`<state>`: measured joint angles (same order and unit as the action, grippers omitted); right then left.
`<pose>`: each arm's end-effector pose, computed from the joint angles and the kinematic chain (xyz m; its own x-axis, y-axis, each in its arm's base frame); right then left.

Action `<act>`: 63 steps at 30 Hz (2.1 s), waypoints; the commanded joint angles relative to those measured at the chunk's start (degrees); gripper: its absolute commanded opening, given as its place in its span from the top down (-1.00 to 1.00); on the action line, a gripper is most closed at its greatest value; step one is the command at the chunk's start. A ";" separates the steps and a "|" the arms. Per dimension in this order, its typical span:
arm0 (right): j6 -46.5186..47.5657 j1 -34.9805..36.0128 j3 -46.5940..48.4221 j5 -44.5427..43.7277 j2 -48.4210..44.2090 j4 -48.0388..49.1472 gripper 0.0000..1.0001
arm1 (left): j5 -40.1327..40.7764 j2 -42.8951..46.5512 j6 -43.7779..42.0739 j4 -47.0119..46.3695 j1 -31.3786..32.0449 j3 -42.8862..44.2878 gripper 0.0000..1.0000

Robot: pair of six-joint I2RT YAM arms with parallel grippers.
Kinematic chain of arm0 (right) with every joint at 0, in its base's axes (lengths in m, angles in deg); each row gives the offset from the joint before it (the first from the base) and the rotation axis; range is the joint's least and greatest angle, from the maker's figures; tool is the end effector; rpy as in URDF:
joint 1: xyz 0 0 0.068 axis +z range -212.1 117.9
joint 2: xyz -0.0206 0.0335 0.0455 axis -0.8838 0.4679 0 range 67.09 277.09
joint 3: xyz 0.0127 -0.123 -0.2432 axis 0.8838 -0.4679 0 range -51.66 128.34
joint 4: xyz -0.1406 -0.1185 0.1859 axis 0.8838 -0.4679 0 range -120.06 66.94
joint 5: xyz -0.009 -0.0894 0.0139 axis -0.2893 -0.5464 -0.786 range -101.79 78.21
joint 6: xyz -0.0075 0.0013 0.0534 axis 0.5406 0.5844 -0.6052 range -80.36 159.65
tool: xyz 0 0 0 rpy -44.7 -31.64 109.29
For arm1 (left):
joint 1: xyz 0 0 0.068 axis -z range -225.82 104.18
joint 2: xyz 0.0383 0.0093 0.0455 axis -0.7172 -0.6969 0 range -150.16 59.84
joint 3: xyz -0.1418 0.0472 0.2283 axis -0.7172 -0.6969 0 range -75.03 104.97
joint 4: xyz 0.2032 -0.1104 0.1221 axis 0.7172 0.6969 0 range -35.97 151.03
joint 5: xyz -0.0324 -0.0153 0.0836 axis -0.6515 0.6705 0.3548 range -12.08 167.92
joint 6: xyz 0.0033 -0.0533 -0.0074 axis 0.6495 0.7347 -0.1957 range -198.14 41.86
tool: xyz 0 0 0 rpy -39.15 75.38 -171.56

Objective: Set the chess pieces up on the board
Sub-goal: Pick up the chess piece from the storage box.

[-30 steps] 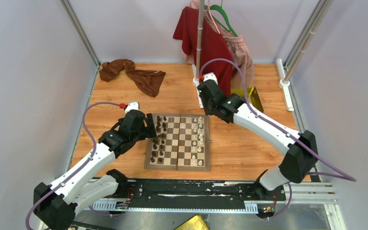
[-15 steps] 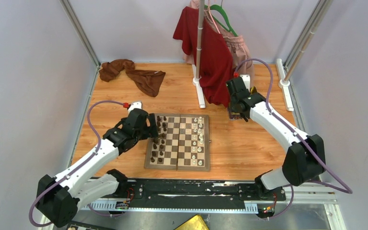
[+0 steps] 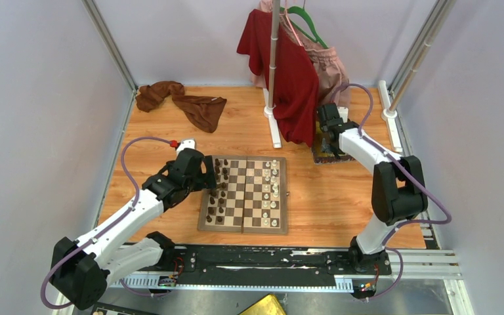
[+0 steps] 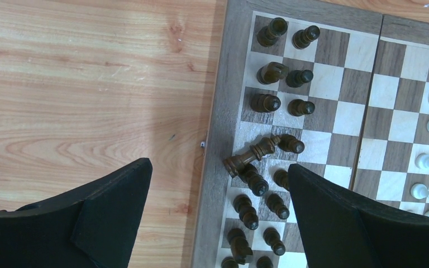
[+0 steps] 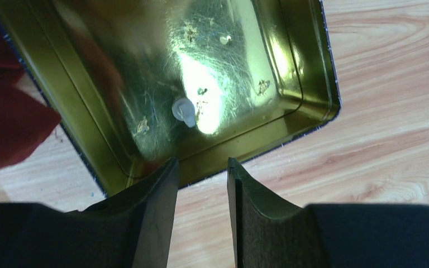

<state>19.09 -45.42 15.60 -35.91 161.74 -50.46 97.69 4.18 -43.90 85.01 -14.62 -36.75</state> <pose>0.3375 0.0859 0.2303 -0.7456 0.1111 -0.6571 0.2407 0.9643 -0.1101 0.1724 -0.0903 0.2352 -0.6946 -0.1984 -0.6915 -0.1156 0.9795 -0.1649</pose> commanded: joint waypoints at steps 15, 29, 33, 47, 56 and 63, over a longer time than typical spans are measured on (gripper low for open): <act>1.39 -4.24 4.38 3.84 8.68 4.79 0.21 | 1.32 -0.59 -2.45 -0.02 -1.12 2.85 -1.00; 2.01 -5.00 5.23 5.78 10.65 4.62 0.62 | 1.49 -0.45 -3.01 0.53 -1.58 2.77 -1.00; 1.64 -4.97 5.15 5.92 10.19 3.99 0.93 | 1.44 -0.17 -3.03 0.66 -1.67 2.60 -1.00; 3.21 -3.33 8.87 4.16 4.88 0.67 1.00 | 1.41 1.89 -2.59 0.84 -1.76 1.91 -1.00; 4.01 1.06 6.91 3.00 -2.59 -2.80 1.00 | 1.13 4.30 -2.22 0.92 -1.76 1.18 -1.00; 3.51 11.54 2.12 1.98 -11.44 -7.86 1.00 | 0.38 5.76 -1.17 0.42 -1.76 0.53 -1.00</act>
<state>22.54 -40.04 20.83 -31.94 155.01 -52.82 98.43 8.62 -46.00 85.87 -16.06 -35.59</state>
